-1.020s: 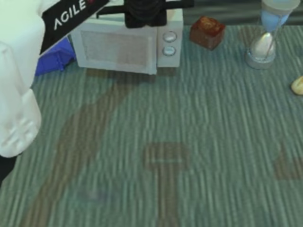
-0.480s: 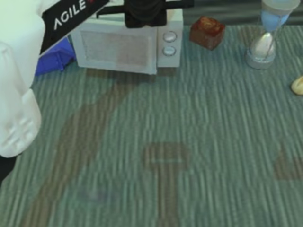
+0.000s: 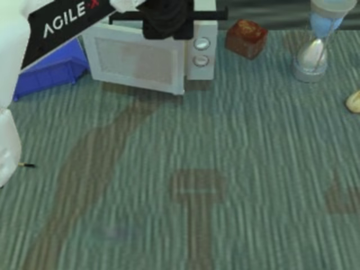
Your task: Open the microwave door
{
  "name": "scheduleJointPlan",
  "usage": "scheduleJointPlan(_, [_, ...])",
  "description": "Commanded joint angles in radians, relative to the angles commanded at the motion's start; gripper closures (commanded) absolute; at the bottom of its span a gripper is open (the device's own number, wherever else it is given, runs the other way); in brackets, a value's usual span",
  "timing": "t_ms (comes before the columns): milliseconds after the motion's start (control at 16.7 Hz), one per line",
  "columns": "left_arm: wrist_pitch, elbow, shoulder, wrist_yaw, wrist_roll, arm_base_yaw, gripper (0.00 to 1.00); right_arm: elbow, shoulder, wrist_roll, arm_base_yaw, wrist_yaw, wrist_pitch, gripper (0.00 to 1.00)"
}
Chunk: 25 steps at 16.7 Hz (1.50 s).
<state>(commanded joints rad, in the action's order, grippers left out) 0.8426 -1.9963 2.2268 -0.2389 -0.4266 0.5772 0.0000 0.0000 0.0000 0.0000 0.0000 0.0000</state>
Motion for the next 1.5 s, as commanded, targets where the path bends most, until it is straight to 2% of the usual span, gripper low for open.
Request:
scheduleJointPlan(180, [-0.032, 0.064, -0.021, 0.017, 0.03, 0.001, 1.0, 0.0, 0.0, 0.0, 0.0, 0.0, 0.0, 0.0])
scheduleJointPlan(1500, [-0.033, 0.066, -0.022, 0.017, 0.03, 0.001, 1.0, 0.0, 0.0, 0.0, 0.0, 0.0, 0.0, 0.0])
